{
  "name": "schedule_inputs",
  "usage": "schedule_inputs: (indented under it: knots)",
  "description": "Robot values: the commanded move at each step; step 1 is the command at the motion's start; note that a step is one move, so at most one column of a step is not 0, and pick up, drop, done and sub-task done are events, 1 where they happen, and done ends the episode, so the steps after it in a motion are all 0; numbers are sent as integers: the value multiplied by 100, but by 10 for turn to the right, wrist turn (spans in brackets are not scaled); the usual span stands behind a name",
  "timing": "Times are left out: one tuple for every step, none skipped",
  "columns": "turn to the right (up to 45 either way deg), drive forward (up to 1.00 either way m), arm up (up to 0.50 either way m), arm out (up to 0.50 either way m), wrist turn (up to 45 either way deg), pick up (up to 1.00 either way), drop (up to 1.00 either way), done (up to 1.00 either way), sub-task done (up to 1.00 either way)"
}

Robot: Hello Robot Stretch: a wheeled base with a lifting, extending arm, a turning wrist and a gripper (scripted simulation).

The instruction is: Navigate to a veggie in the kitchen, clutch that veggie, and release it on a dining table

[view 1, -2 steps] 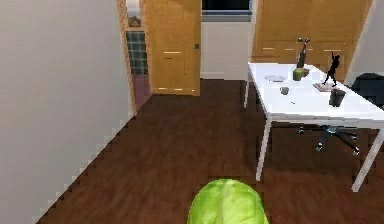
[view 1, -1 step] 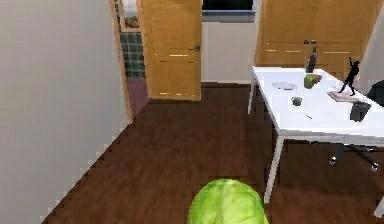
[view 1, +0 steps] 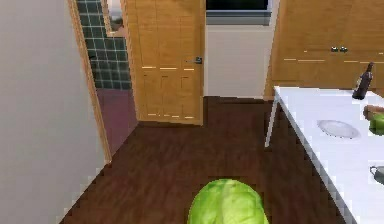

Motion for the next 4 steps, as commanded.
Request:
schedule_inputs:
  knots:
    - [60,0,0,0,0,0,0,0,0]
    - [0,100,0,0,0,0,0,0,0]
    - [60,0,0,0,0,0,0,0,0]
    - [0,35,0,0,0,0,0,0,0]
